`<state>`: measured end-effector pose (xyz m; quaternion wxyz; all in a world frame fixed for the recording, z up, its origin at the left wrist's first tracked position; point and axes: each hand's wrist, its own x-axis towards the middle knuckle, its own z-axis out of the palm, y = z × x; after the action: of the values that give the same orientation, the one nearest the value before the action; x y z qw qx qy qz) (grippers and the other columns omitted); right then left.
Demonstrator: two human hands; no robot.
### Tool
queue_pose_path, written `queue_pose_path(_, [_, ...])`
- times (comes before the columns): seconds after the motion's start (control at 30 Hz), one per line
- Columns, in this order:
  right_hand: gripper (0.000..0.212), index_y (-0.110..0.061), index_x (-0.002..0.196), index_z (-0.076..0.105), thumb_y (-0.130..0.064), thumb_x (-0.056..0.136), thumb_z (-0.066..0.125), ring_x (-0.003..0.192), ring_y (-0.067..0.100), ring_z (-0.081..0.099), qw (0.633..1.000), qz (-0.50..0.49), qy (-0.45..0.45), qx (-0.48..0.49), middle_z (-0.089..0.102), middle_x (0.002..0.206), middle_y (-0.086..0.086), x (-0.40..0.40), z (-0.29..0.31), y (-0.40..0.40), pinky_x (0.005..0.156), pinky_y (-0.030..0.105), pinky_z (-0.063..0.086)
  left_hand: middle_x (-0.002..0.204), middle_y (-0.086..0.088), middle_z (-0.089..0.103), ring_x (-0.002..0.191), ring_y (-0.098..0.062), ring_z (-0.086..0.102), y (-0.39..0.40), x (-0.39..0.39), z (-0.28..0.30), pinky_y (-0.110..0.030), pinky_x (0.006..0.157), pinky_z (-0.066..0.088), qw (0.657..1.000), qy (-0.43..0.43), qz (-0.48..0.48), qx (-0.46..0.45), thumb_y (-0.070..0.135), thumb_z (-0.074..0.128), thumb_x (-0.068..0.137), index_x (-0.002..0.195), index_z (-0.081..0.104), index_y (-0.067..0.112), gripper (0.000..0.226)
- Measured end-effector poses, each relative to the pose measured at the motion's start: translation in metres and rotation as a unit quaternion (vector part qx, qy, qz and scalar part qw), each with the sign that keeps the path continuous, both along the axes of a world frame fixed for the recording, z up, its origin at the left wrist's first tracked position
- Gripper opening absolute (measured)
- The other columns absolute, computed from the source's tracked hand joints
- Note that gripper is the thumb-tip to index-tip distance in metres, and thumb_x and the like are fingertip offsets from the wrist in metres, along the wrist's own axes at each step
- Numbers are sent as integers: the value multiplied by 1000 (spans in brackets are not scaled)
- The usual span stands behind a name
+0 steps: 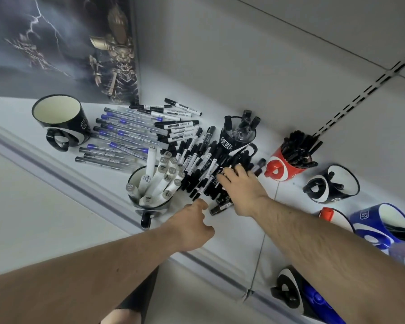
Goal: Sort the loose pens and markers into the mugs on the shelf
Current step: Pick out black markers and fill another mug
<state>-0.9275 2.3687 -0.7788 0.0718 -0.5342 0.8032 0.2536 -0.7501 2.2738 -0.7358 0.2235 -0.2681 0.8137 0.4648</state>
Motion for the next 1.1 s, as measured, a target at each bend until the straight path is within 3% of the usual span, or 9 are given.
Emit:
queue_pose_path(0.23, [61,-18,131,49,-10,75,71,107,26,45,997,59,-14,-43,51,125,0,11,-7,11,74,38,46,138,8,49,84,-9,52,1,2,3,-11,55,35,1000,0,7,27,28,53,90,143,30,25,58])
queue_pose_path(0.37, [43,-24,85,69,-10,48,85,77,19,52,985,130,5,-113,60,81,-8,10,-21,22,51,31,43,108,13,55,74,-4,53,4,-1,2,-15,53,38,998,6,23,55,23,53,91,142,32,21,55])
queue_pose_path(0.53, [47,-24,84,67,-3,44,80,78,16,39,962,136,-20,-237,58,79,-12,6,-20,40,57,29,40,89,12,52,71,-7,52,4,-8,-2,-18,56,41,995,9,69,78,23,53,91,138,36,20,50])
queue_pose_path(0.67, [41,-21,92,66,-7,55,76,88,20,46,930,66,-62,-356,64,91,-10,12,-5,51,67,35,53,80,1,56,65,-12,50,2,-12,-4,-17,54,39,971,-1,192,142,20,52,92,127,43,17,36])
queue_pose_path(0.77, [23,-19,96,67,-20,73,64,93,24,56,867,-81,-112,-479,66,96,-7,21,14,50,81,33,50,88,-6,56,75,-21,52,-1,-14,-9,-27,67,42,941,-8,281,189,20,56,86,113,54,10,29])
queue_pose_path(0.83, [25,-23,101,70,-23,76,67,94,26,60,768,-241,-173,-568,68,98,-6,24,20,47,84,34,48,89,-8,55,77,-23,53,-1,-15,-7,-29,65,44,932,-15,291,216,15,52,91,102,56,7,13])
queue_pose_path(0.93, [35,-51,100,62,-32,72,68,93,24,67,613,-404,-246,-633,71,95,-3,29,28,45,84,45,56,96,-6,60,78,-21,60,2,-13,-8,-31,71,49,920,-25,299,251,20,50,95,108,56,9,18])
queue_pose_path(1.0, [38,-55,95,61,-24,74,70,92,23,67,597,-409,-247,-645,70,94,-4,39,33,46,85,46,56,96,-6,62,79,-23,61,4,-11,-9,-34,72,49,908,-23,307,284,23,50,96,110,57,11,20])
queue_pose_path(1.1, [38,-33,101,68,-8,74,76,94,19,62,664,-310,-195,-652,64,97,-10,60,36,50,91,24,49,104,-10,68,85,-29,67,6,-15,-8,-38,73,51,885,-29,314,342,32,50,97,113,57,10,28])
